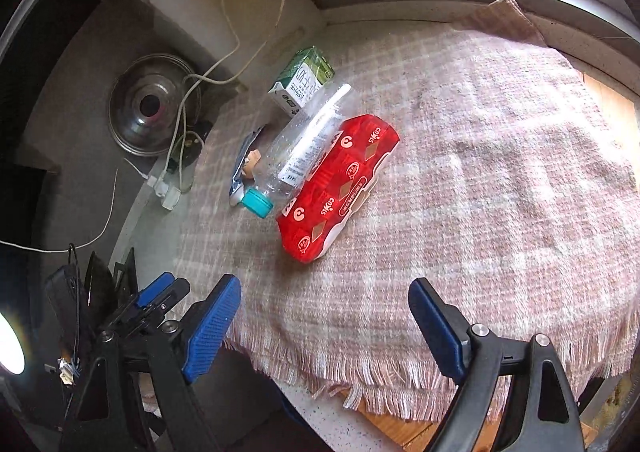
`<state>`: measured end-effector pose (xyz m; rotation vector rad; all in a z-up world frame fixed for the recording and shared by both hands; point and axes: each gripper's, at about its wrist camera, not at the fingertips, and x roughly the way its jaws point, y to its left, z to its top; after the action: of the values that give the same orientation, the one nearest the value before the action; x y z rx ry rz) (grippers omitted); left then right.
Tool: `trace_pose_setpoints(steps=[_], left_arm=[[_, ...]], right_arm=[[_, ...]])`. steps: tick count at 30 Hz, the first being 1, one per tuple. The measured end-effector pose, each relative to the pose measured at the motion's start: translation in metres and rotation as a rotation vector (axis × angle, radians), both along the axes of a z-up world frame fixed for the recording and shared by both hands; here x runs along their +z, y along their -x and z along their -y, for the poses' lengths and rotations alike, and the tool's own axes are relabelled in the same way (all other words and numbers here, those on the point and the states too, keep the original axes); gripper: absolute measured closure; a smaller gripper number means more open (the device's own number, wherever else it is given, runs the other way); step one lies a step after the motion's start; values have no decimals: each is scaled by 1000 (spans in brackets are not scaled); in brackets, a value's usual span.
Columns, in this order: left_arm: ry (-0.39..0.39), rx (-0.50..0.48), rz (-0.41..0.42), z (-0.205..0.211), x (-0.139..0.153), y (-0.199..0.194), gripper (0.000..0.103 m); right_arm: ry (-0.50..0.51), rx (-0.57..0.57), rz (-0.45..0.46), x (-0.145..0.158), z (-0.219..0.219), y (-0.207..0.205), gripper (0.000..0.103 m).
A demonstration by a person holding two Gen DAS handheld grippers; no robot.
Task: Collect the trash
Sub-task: 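Raise both tools back over the cloth, then grasp the blue toothpaste tube with the left tool while the right tool grasps the red tissue pack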
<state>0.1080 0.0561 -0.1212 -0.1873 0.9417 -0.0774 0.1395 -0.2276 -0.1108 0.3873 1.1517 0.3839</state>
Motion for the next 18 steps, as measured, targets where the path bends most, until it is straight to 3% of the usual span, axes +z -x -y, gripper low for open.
trace_pose_setpoints(steps=[12, 18], left_arm=[[18, 31, -52, -4, -20, -84, 43], [-33, 31, -89, 7, -33, -118, 45]], right_arm=[[-125, -45, -127, -44, -8, -56, 15], [-150, -55, -151, -54, -11, -73, 16]])
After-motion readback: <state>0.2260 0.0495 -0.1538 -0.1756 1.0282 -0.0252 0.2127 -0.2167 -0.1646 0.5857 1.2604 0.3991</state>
